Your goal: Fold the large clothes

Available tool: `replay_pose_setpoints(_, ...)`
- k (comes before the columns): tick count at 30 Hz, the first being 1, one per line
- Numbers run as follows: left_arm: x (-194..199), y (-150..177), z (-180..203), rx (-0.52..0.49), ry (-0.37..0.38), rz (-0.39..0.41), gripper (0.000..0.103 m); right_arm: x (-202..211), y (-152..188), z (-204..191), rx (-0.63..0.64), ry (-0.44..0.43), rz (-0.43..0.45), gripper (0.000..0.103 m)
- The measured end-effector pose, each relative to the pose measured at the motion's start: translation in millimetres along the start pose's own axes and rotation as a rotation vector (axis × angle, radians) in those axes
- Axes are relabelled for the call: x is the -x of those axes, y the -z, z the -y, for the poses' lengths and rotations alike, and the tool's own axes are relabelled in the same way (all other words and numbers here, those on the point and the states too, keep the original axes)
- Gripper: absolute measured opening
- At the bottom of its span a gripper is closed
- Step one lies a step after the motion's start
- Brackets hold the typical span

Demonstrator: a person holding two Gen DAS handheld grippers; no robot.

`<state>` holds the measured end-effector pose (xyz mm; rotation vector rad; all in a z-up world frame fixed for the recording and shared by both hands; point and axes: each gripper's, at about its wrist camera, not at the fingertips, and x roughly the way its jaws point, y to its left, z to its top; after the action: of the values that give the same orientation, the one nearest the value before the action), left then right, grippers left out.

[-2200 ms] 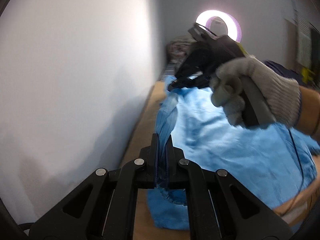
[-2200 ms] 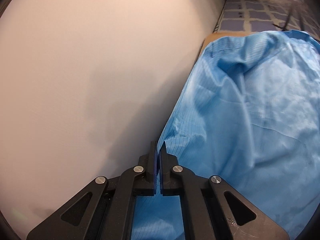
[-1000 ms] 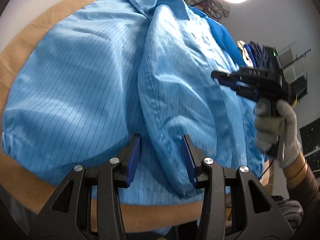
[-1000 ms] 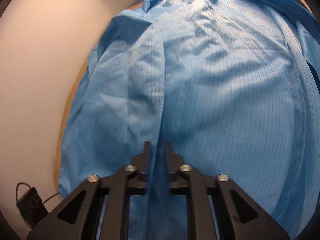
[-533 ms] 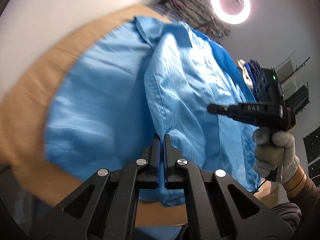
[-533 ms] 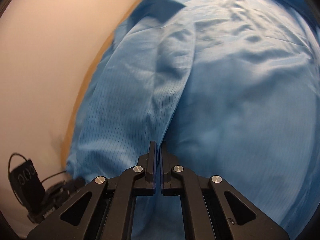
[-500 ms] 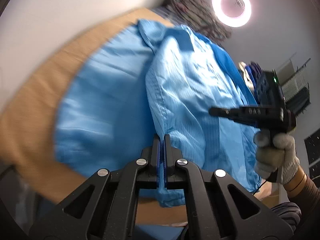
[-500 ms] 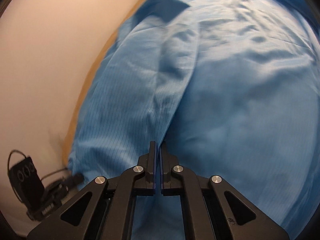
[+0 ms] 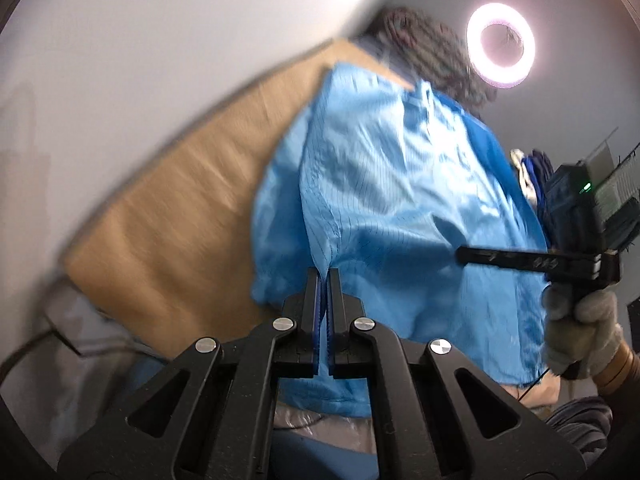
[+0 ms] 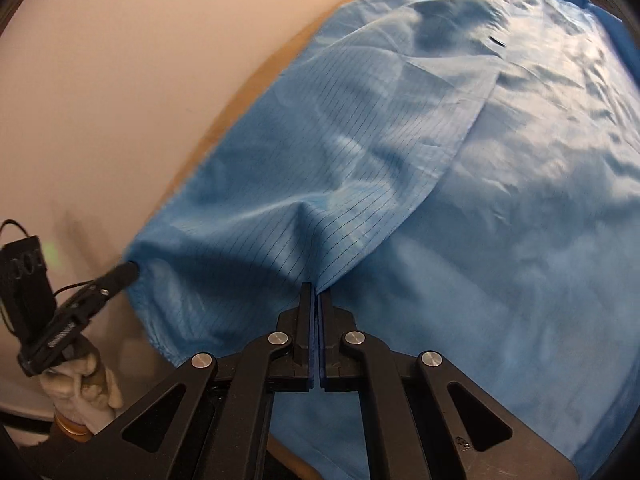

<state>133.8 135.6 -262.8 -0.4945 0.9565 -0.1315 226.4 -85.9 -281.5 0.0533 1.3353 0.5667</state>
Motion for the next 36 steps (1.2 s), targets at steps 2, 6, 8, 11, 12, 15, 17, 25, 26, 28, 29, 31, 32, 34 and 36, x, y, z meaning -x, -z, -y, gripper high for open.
replay_pose_setpoints(2, -11.6, 4.7, 2.2, -0.014, 0.012, -0.029, 0.0, 7.1, 4.4, 14.1, -0.042, 0.012, 0.008, 0.0)
replay_pose_setpoints(6, -26.1, 5.9, 6.3, -0.05, -0.009, -0.054, 0.0, 11.5, 14.9, 16.0, -0.011, 0.017, 0.006, 0.0)
replay_pose_setpoints(8, -22.1, 2.1, 0.1, -0.031, -0.014, -0.042, 0.0, 8.9, 11.8, 17.4, 0.002, 0.018, 0.007, 0.0)
replay_pose_setpoints(11, -15.1, -3.4, -12.0, -0.011, -0.036, -0.024, 0.0, 6.9, 9.1, 17.7, -0.002, -0.017, 0.033, 0.0)
replay_pose_setpoints(12, -14.0, -4.9, -16.3, -0.005, -0.04, -0.023, 0.0, 5.6, 7.6, 19.5, -0.005, -0.018, 0.034, 0.0)
replay_pose_setpoints(15, -7.9, -7.8, -30.1, -0.002, -0.041, -0.024, 0.0, -0.2, -3.5, 26.6, -0.045, -0.033, 0.017, 0.001)
replay_pose_setpoints(17, -5.9, -6.6, -28.5, -0.02, -0.049, -0.027, 0.0, -3.7, -7.6, 31.9, -0.085, -0.052, 0.013, 0.002)
replay_pose_setpoints(25, 9.0, -6.5, -24.7, -0.088, -0.128, 0.002, 0.0, 12.9, -25.7, 56.3, -0.136, -0.007, 0.093, 0.023)
replay_pose_setpoints(26, 11.6, -6.0, -24.1, -0.098, -0.14, 0.006, 0.0, 16.3, -30.2, 59.8, -0.135, 0.001, 0.109, 0.023)
replay_pose_setpoints(28, 16.8, -5.1, -22.2, -0.114, -0.17, 0.015, 0.0, 24.4, -40.2, 68.6, -0.136, 0.019, 0.149, 0.023)
replay_pose_setpoints(29, 19.5, -5.6, -22.2, -0.114, -0.177, 0.019, 0.0, 28.5, -46.3, 74.8, -0.145, 0.023, 0.173, 0.023)
replay_pose_setpoints(31, 23.2, -8.3, -21.7, -0.107, -0.173, 0.029, 0.0, 35.1, -61.3, 90.7, -0.18, 0.033, 0.221, 0.025)
replay_pose_setpoints(32, 25.1, -9.8, -21.4, -0.106, -0.177, 0.039, 0.0, 37.7, -68.9, 98.8, -0.198, 0.034, 0.242, 0.025)
replay_pose_setpoints(34, 24.6, -11.6, -21.1, -0.105, -0.183, 0.048, 0.0, 39.5, -83.7, 115.6, -0.236, 0.035, 0.269, 0.026)
replay_pose_setpoints(36, 19.7, -14.3, -24.1, -0.084, -0.18, 0.037, 0.0, 35.9, -95.9, 131.8, -0.284, 0.023, 0.279, 0.028)
